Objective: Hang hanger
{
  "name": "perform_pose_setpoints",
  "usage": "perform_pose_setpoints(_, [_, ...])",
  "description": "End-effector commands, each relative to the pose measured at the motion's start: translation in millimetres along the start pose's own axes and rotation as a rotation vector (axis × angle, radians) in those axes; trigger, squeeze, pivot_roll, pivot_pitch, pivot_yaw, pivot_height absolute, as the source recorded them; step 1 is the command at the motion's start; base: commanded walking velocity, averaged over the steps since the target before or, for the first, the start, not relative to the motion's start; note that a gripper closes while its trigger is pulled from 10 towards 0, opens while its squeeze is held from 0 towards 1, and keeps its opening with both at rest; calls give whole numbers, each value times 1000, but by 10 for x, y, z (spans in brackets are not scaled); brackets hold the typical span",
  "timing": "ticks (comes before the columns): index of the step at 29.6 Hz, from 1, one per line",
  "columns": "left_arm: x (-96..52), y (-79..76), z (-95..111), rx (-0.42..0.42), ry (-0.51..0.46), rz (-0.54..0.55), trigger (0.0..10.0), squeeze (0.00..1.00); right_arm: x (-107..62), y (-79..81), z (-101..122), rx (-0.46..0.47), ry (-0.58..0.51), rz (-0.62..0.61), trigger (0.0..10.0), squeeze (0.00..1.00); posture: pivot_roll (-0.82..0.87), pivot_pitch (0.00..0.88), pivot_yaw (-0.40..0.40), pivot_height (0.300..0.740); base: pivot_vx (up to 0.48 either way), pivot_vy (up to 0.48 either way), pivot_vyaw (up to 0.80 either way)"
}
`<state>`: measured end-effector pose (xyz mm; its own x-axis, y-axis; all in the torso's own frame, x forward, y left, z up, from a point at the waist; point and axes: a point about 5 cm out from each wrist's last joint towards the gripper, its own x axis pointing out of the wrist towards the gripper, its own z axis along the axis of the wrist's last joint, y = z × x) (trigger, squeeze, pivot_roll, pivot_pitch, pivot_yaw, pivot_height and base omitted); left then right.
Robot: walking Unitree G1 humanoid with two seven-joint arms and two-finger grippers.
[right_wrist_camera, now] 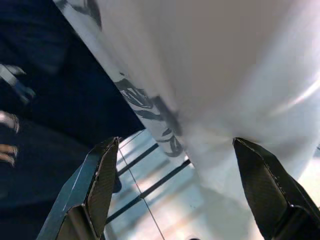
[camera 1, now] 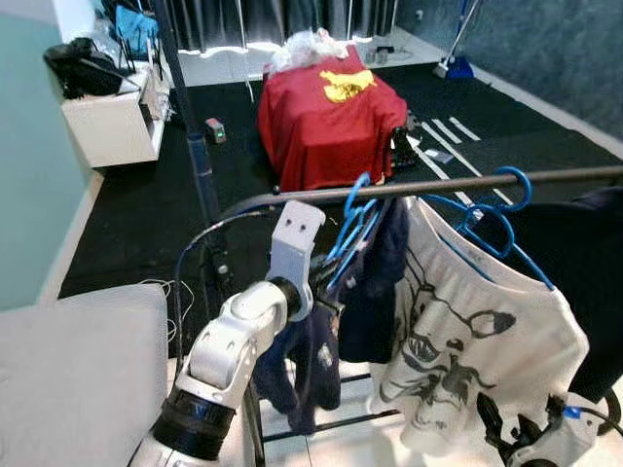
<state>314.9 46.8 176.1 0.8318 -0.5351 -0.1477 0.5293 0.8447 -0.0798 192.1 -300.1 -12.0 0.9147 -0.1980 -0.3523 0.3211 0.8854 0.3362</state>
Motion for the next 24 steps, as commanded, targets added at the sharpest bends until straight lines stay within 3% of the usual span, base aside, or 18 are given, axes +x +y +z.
perform_pose_setpoints(1, [-24,88,-28,-23,13,50,10000,0,-51,-41,-79,17,29,-24,10000,0,-99,73,-9,740,0,0,0])
perform_pose_setpoints(9, [-46,58,-105,7,76,20,10000,0,-34,-17,-81,21,30,-27,10000,0,-80,81,12,740,0,0,0])
perform_pose_setpoints(10, [-89,55,-167,4,115,1,10000,1000,-33,-5,-85,25,27,-30,10000,0,-74,83,13,740,0,0,0])
perform_pose_setpoints(18, [-135,13,-187,-25,103,-59,10000,1000,-38,-4,-86,25,25,-29,10000,0,-73,83,10,740,0,0,0])
perform_pose_setpoints(20, [-183,9,-88,-76,7,-129,10000,1000,-43,-7,-86,26,25,-28,10000,0,-70,86,8,740,0,0,0])
perform_pose_setpoints(22, [-183,9,-88,-76,7,-129,10000,1000,-43,-7,-86,26,25,-28,10000,0,-70,86,8,740,0,0,0])
perform_pose_setpoints(24, [-318,57,8,-106,-96,-232,10000,1000,-50,-14,-86,28,25,-28,10000,0,-70,86,4,740,0,0,0])
